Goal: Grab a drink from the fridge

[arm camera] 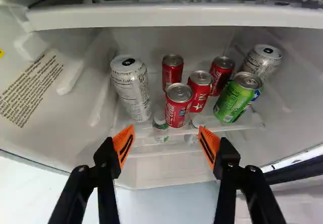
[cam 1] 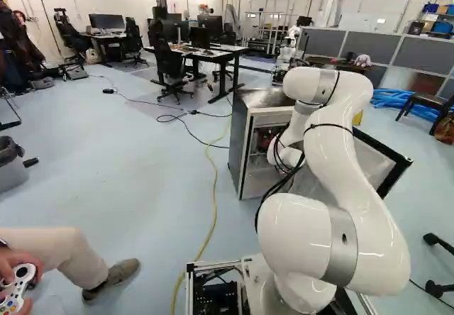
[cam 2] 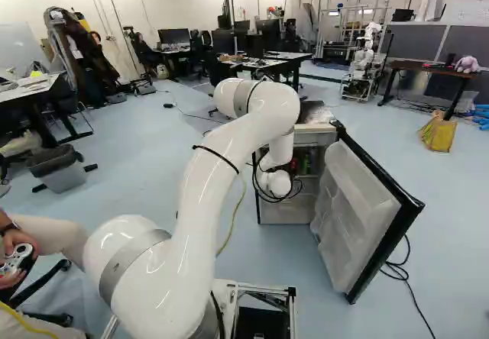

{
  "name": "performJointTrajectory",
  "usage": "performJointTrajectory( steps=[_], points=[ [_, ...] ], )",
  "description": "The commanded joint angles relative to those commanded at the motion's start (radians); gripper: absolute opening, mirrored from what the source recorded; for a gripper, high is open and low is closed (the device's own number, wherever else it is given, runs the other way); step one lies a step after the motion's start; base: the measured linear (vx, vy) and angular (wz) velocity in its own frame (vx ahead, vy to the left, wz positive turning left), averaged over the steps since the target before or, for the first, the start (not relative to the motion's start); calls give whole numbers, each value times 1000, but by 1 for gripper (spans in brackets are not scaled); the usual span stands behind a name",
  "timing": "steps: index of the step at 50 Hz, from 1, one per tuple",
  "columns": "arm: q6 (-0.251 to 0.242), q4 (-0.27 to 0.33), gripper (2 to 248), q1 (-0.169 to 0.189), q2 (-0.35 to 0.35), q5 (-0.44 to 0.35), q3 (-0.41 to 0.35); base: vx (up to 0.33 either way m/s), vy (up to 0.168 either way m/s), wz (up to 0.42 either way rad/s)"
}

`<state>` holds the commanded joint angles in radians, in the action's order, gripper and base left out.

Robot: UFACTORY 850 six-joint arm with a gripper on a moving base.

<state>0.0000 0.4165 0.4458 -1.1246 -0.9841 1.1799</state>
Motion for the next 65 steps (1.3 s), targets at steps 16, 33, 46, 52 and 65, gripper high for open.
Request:
performJointTrajectory(
  steps=[16,33,46,52,65],
  points=[
    [0,0,184,-4,-11,0,21,0,0,0],
    [0,0,184,-10,-28,0,51,0,0,0],
    [0,0,184,-15,-41,0,75,0,0,0],
    [0,0,184,-16,-47,0,87,0,0,0],
    [0,0,184,-17,-62,1,113,0,0,0]
  ],
)
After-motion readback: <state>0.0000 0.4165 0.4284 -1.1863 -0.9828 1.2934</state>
